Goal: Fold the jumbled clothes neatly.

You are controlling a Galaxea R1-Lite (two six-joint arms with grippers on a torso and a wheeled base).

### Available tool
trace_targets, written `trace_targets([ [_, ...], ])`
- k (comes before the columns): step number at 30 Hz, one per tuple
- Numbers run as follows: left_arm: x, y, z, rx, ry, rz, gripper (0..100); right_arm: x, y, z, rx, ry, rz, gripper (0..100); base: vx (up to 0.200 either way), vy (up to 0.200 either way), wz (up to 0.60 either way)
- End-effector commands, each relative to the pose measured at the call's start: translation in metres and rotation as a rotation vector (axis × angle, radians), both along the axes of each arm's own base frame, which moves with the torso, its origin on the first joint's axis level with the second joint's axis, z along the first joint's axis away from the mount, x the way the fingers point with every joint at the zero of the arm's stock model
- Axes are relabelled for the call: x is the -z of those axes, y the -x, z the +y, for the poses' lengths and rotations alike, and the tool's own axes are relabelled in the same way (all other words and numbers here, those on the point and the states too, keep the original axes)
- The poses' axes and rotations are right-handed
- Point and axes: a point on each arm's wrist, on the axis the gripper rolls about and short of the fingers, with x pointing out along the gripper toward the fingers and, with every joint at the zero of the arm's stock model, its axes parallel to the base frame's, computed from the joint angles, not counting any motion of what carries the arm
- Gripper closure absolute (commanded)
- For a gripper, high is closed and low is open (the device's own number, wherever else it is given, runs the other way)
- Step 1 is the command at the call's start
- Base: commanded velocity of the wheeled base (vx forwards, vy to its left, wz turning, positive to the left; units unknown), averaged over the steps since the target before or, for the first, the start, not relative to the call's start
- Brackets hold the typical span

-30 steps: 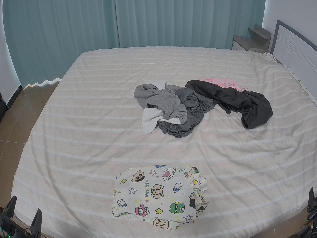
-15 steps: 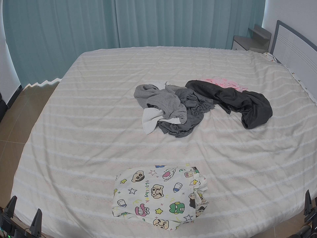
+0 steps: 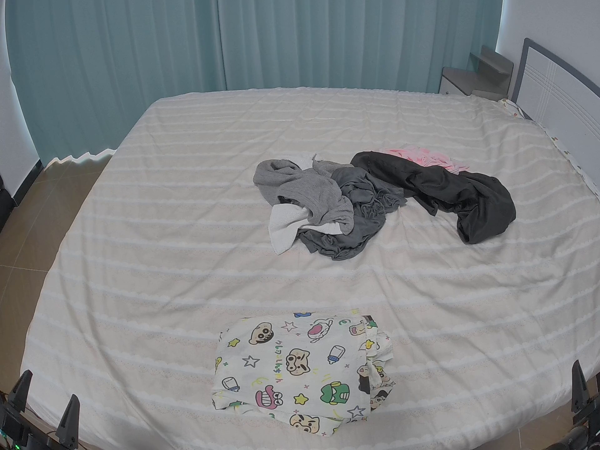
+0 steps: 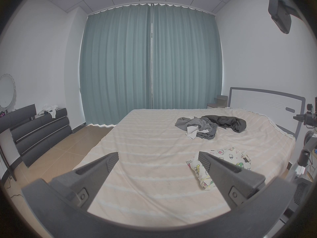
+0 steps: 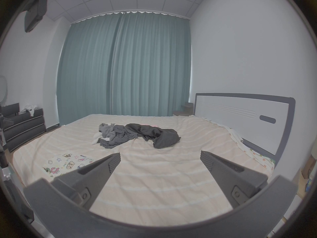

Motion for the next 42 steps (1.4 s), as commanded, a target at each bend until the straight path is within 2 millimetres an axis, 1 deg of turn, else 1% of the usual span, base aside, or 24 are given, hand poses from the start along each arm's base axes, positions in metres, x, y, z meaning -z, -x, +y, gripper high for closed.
trace_targets([
  [1, 0.0031, -0.0009, 0.0000, 0.000, 0.000, 0.011, 0, 0.0043, -0.0003, -0.0006, 0.024, -0.007, -0.003, 0, 0.000, 0.000, 0.00],
  [12, 0.0033, -0.0009, 0.0000, 0.000, 0.000, 0.013, 0, 0.0045, -0.0003, -0.0005, 0.021, -0.009, 0.002, 0, 0.000, 0.000, 0.00],
  [14, 0.0033, -0.0009, 0.0000, 0.000, 0.000, 0.013, 0, 0.0050, -0.0004, 0.0005, -0.022, -0.006, 0.002, 0, 0.000, 0.000, 0.00],
  [15, 0.0033, -0.0009, 0.0000, 0.000, 0.000, 0.013, 0, 0.0048, -0.0005, 0.0020, -0.090, -0.005, 0.000, 0, 0.000, 0.000, 0.00],
  [19, 0.0033, -0.0009, 0.0000, 0.000, 0.000, 0.013, 0, 0.0046, -0.0003, 0.0037, -0.166, 0.005, 0.001, 0, 0.000, 0.000, 0.00],
  [42, 0.0033, -0.0009, 0.0000, 0.000, 0.000, 0.013, 0, 0.0050, -0.0002, 0.0038, -0.172, -0.002, 0.010, 0, 0.000, 0.000, 0.00],
])
